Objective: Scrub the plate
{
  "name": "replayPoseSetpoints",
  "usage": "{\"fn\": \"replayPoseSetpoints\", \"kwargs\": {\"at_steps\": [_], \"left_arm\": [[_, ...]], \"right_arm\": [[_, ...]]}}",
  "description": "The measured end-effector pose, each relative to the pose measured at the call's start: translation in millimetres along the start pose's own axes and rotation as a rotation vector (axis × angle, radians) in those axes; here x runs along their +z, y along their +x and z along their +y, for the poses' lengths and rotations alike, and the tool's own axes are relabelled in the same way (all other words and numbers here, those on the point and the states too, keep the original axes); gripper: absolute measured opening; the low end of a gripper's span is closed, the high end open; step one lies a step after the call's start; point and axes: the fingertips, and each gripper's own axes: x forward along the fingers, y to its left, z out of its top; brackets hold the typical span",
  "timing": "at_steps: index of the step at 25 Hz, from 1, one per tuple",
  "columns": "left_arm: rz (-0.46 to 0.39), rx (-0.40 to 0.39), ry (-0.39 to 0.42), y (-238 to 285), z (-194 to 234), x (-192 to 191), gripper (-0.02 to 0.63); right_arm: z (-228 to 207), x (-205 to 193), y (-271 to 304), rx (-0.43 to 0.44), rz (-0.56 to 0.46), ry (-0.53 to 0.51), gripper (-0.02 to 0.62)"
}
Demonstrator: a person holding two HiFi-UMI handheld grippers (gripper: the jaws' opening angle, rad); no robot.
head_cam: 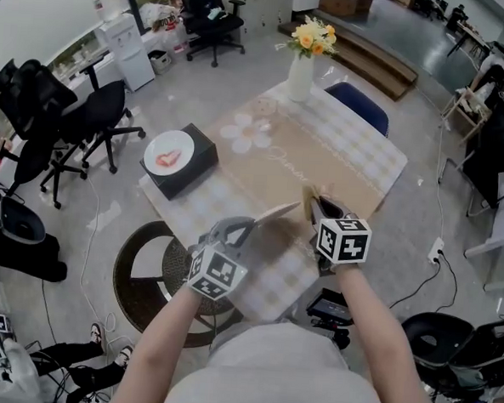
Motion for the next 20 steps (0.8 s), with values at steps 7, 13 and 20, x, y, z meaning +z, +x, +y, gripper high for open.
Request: {"fn": "replayPoseSetpoints", "kwargs": {"at_steps": [7, 13, 20], "left_arm": [[0.063, 0.062, 0.395, 2, 2, -2, 0.015], [0.089, 0.088, 0.606, 1, -1, -6, 0.017], [0.113, 0.1, 0.721, 3, -1, -13, 0.017]], "right_arm": [[15, 7, -12, 0.08, -0.029, 0.008, 0.041], [27, 12, -21, 0.117, -0.048, -0.002, 0.041], [56, 11, -28, 0.249, -0.014, -0.145, 0.041]]}}
